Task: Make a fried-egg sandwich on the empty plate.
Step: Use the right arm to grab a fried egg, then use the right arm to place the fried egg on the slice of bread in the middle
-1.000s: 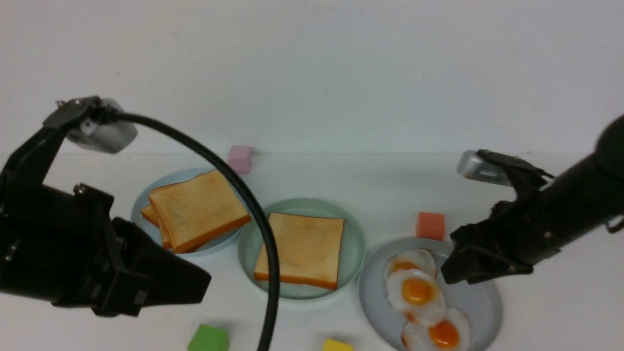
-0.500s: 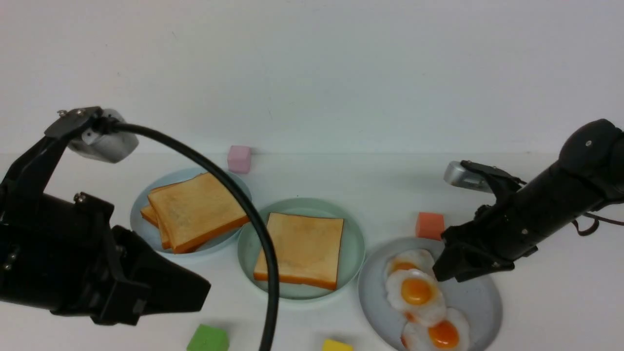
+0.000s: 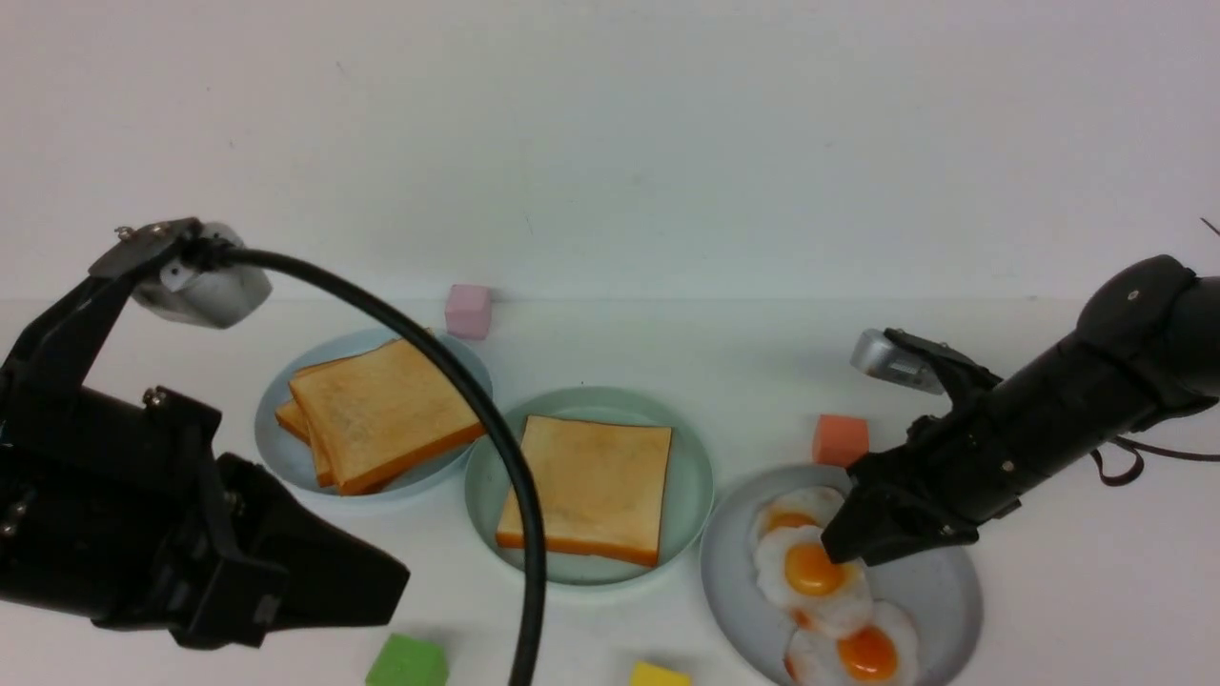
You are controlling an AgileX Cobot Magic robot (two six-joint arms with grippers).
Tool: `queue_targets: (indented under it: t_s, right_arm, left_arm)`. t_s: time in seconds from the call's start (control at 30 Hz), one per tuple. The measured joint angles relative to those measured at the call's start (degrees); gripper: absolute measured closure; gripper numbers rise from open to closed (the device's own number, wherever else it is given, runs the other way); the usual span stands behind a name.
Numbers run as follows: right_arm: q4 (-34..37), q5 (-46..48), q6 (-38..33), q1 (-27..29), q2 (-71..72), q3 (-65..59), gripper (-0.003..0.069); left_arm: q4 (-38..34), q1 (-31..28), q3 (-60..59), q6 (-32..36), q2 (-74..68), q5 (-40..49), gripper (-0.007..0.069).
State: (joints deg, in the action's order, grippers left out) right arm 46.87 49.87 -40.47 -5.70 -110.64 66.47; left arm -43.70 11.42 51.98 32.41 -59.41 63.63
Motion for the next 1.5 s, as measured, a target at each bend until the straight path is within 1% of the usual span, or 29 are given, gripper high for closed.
queue_targets:
  t_s: [0.27, 0.4, 0.5, 0.6, 0.73, 0.8, 0.83, 1.0, 1.1, 1.23, 1.27, 1.33, 1.4, 1.47, 1.5]
  right_arm:
    - [-1.52, -0.98, -0.11, 0.0, -0.05, 0.0, 0.034]
    - [-1.66, -1.06, -0.11, 0.0, -0.98, 0.06, 0.0354]
    - [-1.3, -0.97, -0.11, 0.0, -2.58, 0.11, 0.0386]
    - [-0.97, -0.53, -0.11, 0.07, -2.78, 0.3, 0.044]
    - [-1.33, -0.09, -0.11, 0.11, -2.99, 0.36, 0.0568]
    - [-1.21, 0.8, -0.11, 0.3, -3.13, 0.36, 0.0622]
    - [-1.21, 1.31, -0.11, 0.51, -3.13, 0.36, 0.0637]
    - [-2.98, 2.59, 0.11, 1.04, -1.8, 0.77, 0.0639]
    - [-3.8, 3.3, 1.8, 0.7, 0.69, 2.65, 0.0639]
    - [-7.14, 3.95, 6.98, -1.72, 3.49, 7.8, 0.0639]
    - [-9.51, 4.09, 10.59, -3.76, 3.96, 10.88, 0.0639]
    - [-12.31, 4.01, 13.8, -6.76, 3.97, 14.2, 0.0639]
    - [-17.0, 3.37, 18.89, -12.02, 2.72, 20.25, 0.0639]
    - [-19.75, 1.47, 22.45, -16.87, -0.09, 25.76, 0.0639]
    - [-19.75, 1.29, 22.67, -17.22, -0.09, 25.76, 0.0639]
  left_arm:
    - [0.05, 0.0, 0.0, -0.19, 0.0, 0.48, 0.0636]
    - [0.05, 0.0, 0.0, -0.21, 0.0, 0.74, 0.0634]
    - [0.05, 0.0, 0.0, -0.21, 0.0, 1.17, 0.0629]
    - [0.05, 0.0, 0.0, -0.21, 0.0, 1.17, 0.0626]
    - [0.05, 0.0, 0.0, -0.21, 0.0, 1.33, 0.0622]
    - [0.05, 0.0, 0.0, -0.21, 0.0, 1.48, 0.062]
    - [0.05, 0.0, 0.0, -0.26, 0.0, 1.59, 0.062]
    - [0.05, 0.0, 0.0, -0.26, 0.0, 1.71, 0.0615]
    - [0.05, 0.0, 0.0, -0.28, 0.0, 1.71, 0.0612]
    - [0.05, 0.0, 0.0, -0.74, 0.0, 1.71, 0.0607]
    - [0.05, 0.0, 0.0, -1.02, 0.0, 1.71, 0.0606]
    - [0.05, 0.0, 0.0, -1.47, 0.0, 1.57, 0.0604]
    - [0.05, 0.0, 0.0, -2.23, 0.0, 1.12, 0.0602]
    - [0.05, 0.0, 0.0, -2.8, 0.0, 0.5, 0.0598]
    - [0.05, 0.0, 0.0, -2.81, 0.0, 0.43, 0.0597]
